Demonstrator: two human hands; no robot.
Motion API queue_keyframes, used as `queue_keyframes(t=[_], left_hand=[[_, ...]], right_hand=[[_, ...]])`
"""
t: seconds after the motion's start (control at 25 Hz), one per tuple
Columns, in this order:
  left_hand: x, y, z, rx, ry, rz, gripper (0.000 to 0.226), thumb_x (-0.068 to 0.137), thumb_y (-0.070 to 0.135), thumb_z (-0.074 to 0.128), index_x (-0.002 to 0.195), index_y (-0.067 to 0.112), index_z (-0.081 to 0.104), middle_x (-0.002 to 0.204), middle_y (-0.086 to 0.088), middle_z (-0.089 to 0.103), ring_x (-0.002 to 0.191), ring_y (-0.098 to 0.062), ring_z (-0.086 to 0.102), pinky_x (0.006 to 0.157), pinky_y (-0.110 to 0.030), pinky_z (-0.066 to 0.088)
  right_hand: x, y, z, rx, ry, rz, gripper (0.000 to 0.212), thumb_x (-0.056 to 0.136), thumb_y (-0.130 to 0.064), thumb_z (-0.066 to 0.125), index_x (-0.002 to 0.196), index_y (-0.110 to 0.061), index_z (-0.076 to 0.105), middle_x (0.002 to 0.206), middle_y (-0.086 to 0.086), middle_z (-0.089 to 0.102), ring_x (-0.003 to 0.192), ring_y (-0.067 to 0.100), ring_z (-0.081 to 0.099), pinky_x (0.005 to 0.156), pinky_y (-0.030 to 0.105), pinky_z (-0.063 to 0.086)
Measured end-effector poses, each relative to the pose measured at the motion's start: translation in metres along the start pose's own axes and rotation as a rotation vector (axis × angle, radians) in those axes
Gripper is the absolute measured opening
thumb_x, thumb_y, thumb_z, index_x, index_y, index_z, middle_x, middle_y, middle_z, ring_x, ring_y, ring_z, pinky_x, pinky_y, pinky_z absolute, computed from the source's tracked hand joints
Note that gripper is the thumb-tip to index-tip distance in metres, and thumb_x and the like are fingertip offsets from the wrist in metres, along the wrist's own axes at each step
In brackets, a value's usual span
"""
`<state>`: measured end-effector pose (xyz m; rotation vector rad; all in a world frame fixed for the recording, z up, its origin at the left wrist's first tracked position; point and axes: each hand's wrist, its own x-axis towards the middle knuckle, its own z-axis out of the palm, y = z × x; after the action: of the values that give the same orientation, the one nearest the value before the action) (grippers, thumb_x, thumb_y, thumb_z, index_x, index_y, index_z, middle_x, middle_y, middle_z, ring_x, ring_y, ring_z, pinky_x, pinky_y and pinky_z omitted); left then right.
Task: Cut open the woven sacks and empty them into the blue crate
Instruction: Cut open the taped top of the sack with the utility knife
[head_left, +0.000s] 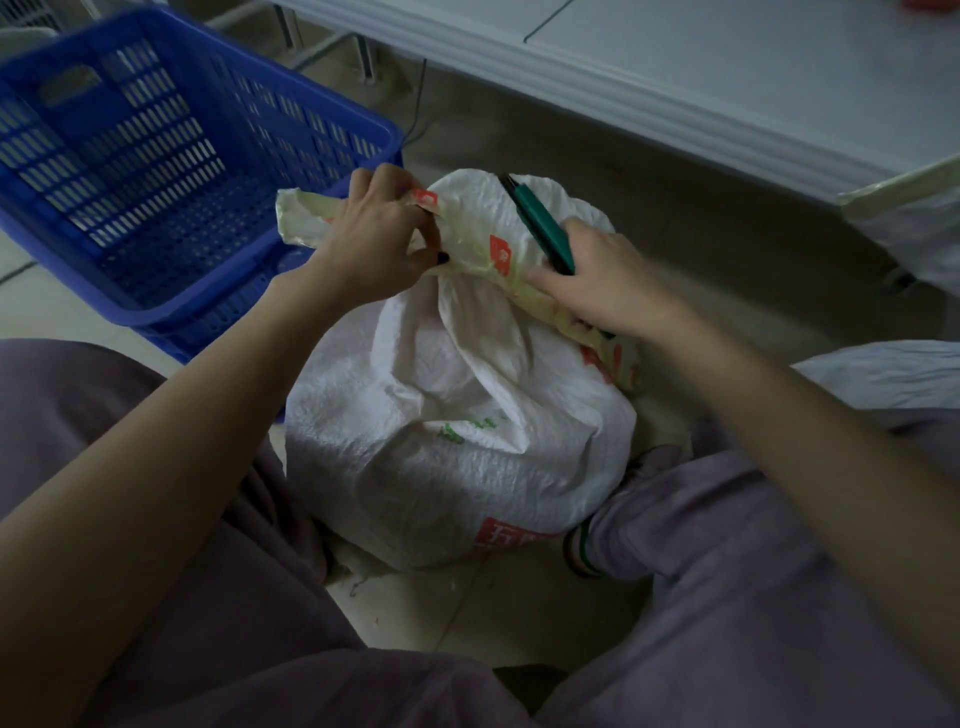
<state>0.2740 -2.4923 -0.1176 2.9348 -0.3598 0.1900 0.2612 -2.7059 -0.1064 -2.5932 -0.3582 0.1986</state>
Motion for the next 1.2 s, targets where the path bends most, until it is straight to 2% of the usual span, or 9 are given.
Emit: queue_keyframes(t=[0.16,0.28,0.4,0.52,0.6,0.8,0.92,1.04,1.2], left_hand=[[-0.002,0.002,-0.008,-0.027,0.017,0.103,0.023,0.084,0.023,0.066,0.103,0.010,0.068,0.138,-0.014,0.036,0.123,-0.035,0.030,0.101,-0.038,0.028],[-0.006,-0.007,-0.010,-0.051,0.039,0.129,0.018,0.083,0.019,0.067,0.099,0.010,0.068,0.141,-0.016,0.034,0.126,-0.036,0.029,0.103,-0.043,0.029],[-0.012,-0.010,-0.009,-0.025,0.187,0.157,0.012,0.082,0.018,0.068,0.091,0.010,0.067,0.140,-0.019,0.036,0.127,-0.039,0.030,0.100,-0.050,0.032],[-0.020,-0.011,-0.006,0.139,0.384,0.191,0.012,0.084,0.018,0.061,0.084,0.008,0.067,0.117,-0.021,0.052,0.104,-0.038,0.047,0.084,-0.044,0.041],[-0.023,-0.013,-0.007,0.196,0.431,0.200,0.016,0.087,0.021,0.056,0.084,0.008,0.067,0.104,-0.016,0.056,0.092,-0.034,0.050,0.076,-0.041,0.040],[-0.020,-0.013,-0.003,0.080,0.257,0.411,0.033,0.088,0.038,0.047,0.095,0.009,0.059,0.106,-0.011,0.062,0.101,-0.029,0.057,0.088,-0.040,0.043],[-0.014,0.004,0.010,-0.161,0.209,0.323,0.050,0.082,0.048,0.052,0.105,0.004,0.050,0.107,-0.011,0.064,0.095,-0.028,0.063,0.073,-0.038,0.052],[-0.005,0.011,0.015,-0.342,0.227,0.299,0.051,0.082,0.044,0.058,0.103,-0.001,0.049,0.098,-0.009,0.064,0.086,-0.024,0.065,0.068,-0.037,0.053],[0.005,0.015,0.017,-0.478,0.040,0.194,0.039,0.088,0.023,0.063,0.115,0.000,0.047,0.104,-0.008,0.061,0.097,-0.021,0.063,0.082,-0.030,0.049]], right_hand=[[0.018,-0.003,0.011,0.145,0.103,-0.018,0.038,0.085,-0.038,0.067,0.110,-0.014,0.049,0.086,-0.010,0.048,0.070,0.002,0.049,0.050,0.007,0.035],[0.026,-0.004,0.011,0.389,0.053,0.038,0.039,0.083,-0.034,0.071,0.104,-0.014,0.045,0.082,-0.005,0.057,0.054,0.004,0.058,0.050,0.011,0.050],[0.031,-0.009,0.015,0.497,-0.031,0.016,0.035,0.086,-0.028,0.069,0.105,-0.011,0.046,0.076,-0.001,0.059,0.046,0.005,0.058,0.048,0.017,0.050],[0.034,-0.020,0.028,0.540,-0.108,0.009,0.039,0.083,-0.023,0.072,0.106,-0.008,0.044,0.076,0.006,0.064,0.048,0.011,0.061,0.048,0.023,0.052],[0.037,-0.022,0.030,0.571,-0.051,0.030,0.043,0.077,-0.021,0.078,0.104,-0.010,0.046,0.077,0.006,0.064,0.046,0.008,0.058,0.047,0.022,0.051],[0.044,-0.004,0.007,0.657,0.140,0.181,0.052,0.065,-0.024,0.087,0.105,-0.003,0.060,0.068,0.001,0.061,0.048,0.006,0.056,0.053,0.023,0.051],[0.046,-0.003,0.002,0.688,0.150,0.194,0.054,0.066,-0.024,0.086,0.108,-0.008,0.056,0.070,-0.001,0.061,0.052,0.007,0.056,0.059,0.025,0.053],[0.046,-0.005,-0.001,0.694,0.133,0.167,0.055,0.065,-0.025,0.086,0.106,-0.007,0.056,0.073,0.000,0.062,0.051,0.007,0.056,0.059,0.026,0.053],[0.044,-0.003,-0.006,0.568,0.177,0.122,0.045,0.063,-0.026,0.087,0.087,-0.021,0.050,0.072,-0.008,0.062,0.056,0.007,0.059,0.062,0.028,0.055]])
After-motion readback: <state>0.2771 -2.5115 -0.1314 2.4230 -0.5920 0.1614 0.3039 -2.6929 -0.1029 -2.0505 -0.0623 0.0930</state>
